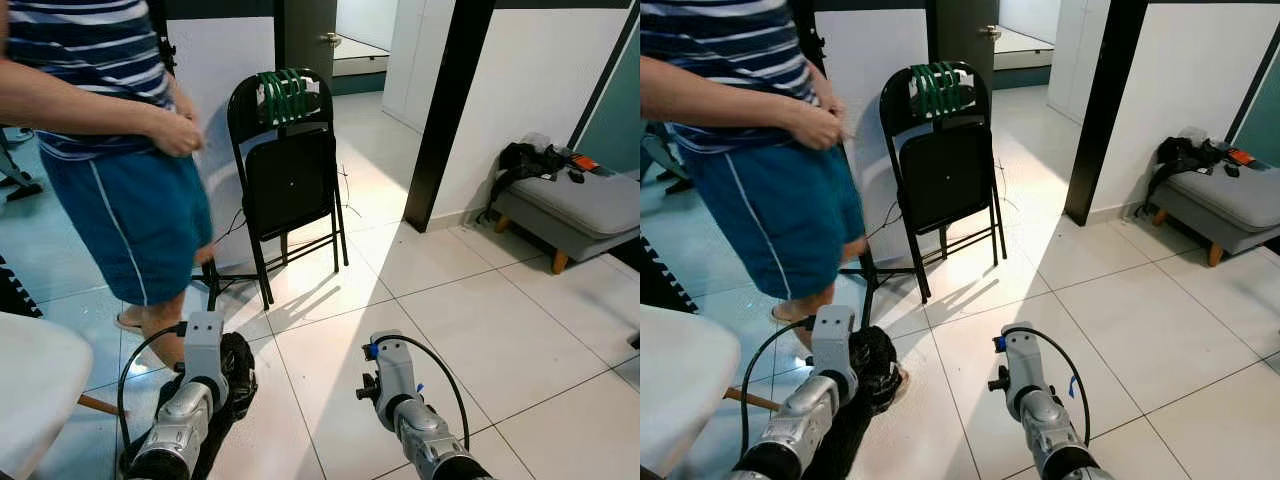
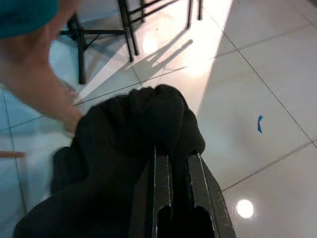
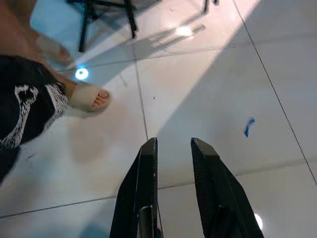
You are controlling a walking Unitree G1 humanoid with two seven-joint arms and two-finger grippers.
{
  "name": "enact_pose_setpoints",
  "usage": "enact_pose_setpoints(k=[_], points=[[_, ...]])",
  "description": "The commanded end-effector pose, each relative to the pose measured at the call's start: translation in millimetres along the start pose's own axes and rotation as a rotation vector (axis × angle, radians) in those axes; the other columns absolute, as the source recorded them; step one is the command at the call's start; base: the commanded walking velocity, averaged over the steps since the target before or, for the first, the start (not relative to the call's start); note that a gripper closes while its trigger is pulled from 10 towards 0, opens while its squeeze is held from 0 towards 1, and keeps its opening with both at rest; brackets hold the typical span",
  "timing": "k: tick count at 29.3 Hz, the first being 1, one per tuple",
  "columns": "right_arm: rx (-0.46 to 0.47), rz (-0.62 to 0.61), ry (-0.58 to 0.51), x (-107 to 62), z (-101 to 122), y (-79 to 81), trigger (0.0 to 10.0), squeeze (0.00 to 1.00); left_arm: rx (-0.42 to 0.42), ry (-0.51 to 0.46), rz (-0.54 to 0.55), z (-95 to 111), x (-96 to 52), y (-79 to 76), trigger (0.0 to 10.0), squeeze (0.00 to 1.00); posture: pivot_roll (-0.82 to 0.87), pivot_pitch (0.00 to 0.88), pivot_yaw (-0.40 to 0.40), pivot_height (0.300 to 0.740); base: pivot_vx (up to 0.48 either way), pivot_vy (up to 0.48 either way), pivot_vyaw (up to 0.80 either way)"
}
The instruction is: Hang hanger
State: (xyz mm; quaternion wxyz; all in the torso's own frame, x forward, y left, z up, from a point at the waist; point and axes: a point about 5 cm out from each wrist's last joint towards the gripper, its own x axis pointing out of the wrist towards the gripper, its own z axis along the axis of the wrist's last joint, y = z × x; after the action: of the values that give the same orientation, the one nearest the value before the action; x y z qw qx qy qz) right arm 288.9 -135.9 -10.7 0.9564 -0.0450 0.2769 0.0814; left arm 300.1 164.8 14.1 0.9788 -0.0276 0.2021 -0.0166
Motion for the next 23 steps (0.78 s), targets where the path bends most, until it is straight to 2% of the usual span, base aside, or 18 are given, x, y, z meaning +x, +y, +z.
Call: enact_pose_setpoints(k=[1,8,11,12,16,20,21,23], points=[[0.013,-0.018,0.017,-1.4,-5.3,-3.7,10.0,0.0,0.006,-0.041,-0.023,7.7,1.4,-5.8,10.0,0.0,0.06,0.0,-0.003,0.74,0.0,0.0,-0.8],[0.03,-0.037,0.011,-0.9,-2.7,-7.4,10.0,0.0,-0.01,-0.06,-0.052,11.6,2.0,-6.8,10.0,0.0,0.05,0.0,0.009,0.74,0.0,0.0,-0.8],[0.037,-0.045,0.008,-0.6,-1.2,-8.8,10.0,0.0,0.008,-0.045,-0.047,11.2,3.1,-5.9,10.0,0.0,0.04,0.0,0.017,0.74,0.0,0.0,-0.8],[0.046,-0.054,0.005,-0.2,0.5,-10.2,10.0,0.0,0.051,-0.018,-0.028,8.2,3.8,-3.1,10.0,0.0,0.04,0.0,0.021,0.74,0.0,0.0,-0.8],[0.054,-0.069,0.006,-0.8,-0.2,-13.5,10.0,0.0,0.092,-0.003,-0.001,4.8,3.4,1.7,10.0,0.0,0.03,0.0,0.025,0.74,0.0,0.0,-0.8],[0.063,-0.082,0.016,-1.6,-3.1,-15.3,10.0,0.0,0.092,-0.012,0.005,6.4,3.3,3.1,10.0,0.0,0.04,0.0,0.023,0.74,0.0,0.0,-0.8],[0.089,-0.097,0.028,-2.6,-7.5,-15.1,10.0,0.0,0.062,-0.034,0.011,10.5,2.8,5.6,10.0,0.0,0.05,0.0,0.02,0.74,0.0,0.0,-0.8],[0.089,-0.097,0.028,-2.6,-7.5,-15.1,10.0,0.0,0.062,-0.034,0.011,10.5,2.8,5.6,10.0,0.0,0.05,0.0,0.02,0.74,0.0,0.0,-0.8]])
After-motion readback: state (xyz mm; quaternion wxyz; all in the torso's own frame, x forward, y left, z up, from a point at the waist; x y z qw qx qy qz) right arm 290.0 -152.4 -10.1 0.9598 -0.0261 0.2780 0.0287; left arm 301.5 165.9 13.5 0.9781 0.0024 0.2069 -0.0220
